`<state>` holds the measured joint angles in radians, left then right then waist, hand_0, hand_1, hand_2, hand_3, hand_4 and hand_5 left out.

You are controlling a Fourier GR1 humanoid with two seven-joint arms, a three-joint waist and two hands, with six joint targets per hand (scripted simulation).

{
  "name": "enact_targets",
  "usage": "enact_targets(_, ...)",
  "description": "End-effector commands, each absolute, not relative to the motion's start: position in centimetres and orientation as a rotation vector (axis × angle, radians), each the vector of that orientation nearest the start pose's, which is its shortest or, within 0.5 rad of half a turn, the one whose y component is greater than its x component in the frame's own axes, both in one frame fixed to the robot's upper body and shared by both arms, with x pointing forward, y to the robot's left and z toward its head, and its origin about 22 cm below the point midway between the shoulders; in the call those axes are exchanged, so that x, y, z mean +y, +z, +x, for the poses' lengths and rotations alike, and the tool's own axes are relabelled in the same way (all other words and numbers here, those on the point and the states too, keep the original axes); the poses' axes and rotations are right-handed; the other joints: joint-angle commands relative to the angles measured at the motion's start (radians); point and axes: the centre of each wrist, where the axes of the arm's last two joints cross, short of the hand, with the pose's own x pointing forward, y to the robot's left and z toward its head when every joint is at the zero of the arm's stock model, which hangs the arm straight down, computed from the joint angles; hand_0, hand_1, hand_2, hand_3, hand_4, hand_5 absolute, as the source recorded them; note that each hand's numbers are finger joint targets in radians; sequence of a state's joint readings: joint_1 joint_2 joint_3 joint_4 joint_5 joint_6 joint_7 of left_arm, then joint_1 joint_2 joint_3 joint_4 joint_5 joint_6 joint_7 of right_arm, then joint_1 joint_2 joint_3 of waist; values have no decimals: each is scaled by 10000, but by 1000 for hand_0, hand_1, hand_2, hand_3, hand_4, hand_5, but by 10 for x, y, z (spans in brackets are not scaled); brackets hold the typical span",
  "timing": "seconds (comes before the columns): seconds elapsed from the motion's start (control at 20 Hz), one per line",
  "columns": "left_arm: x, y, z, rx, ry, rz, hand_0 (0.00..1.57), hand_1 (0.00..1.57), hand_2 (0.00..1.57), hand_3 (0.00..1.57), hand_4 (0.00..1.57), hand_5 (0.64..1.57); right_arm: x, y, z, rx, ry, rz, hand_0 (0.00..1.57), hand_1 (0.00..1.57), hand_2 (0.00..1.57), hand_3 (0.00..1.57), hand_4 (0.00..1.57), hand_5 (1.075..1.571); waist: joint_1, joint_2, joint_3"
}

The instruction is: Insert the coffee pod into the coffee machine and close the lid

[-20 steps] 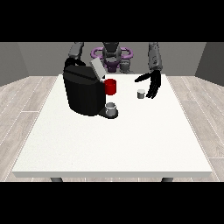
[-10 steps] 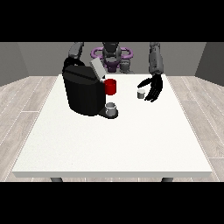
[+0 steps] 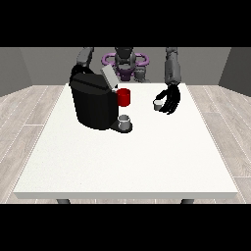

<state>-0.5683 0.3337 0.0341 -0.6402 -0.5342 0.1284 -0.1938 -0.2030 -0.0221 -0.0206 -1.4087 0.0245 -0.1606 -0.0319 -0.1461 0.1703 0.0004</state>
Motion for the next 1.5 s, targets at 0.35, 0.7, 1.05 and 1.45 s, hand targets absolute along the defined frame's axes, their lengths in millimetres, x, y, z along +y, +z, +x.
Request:
enact_targets(0.35, 341, -2, 372, -12876, -8107, 7884, 1028, 1028, 1112, 890, 287, 1571, -206, 21, 290, -16501, -393, -777, 0, 0, 0, 0, 487, 1571, -402, 223, -9)
enact_targets(0.7, 315, 12, 386, -14410, -8904, 6661, 1468, 1468, 1468, 1414, 607, 1571, -229, 18, 301, -16016, -1078, -1027, 0, 0, 0, 0, 445, 1571, 128, -250, -5)
enact_targets(1.05, 260, 50, 411, -15052, -9560, 5595, 1289, 1289, 1362, 1337, 557, 1571, -231, -19, 298, -15238, -1144, -1350, 0, 0, 0, 0, 490, 1571, 532, -805, -1)
enact_targets(1.45, 268, 124, 436, -16140, -9400, 6249, 1252, 1252, 1329, 1292, 573, 1571, -222, -6, 308, -15982, -881, -725, 0, 0, 0, 0, 492, 1571, -35, -325, -2)
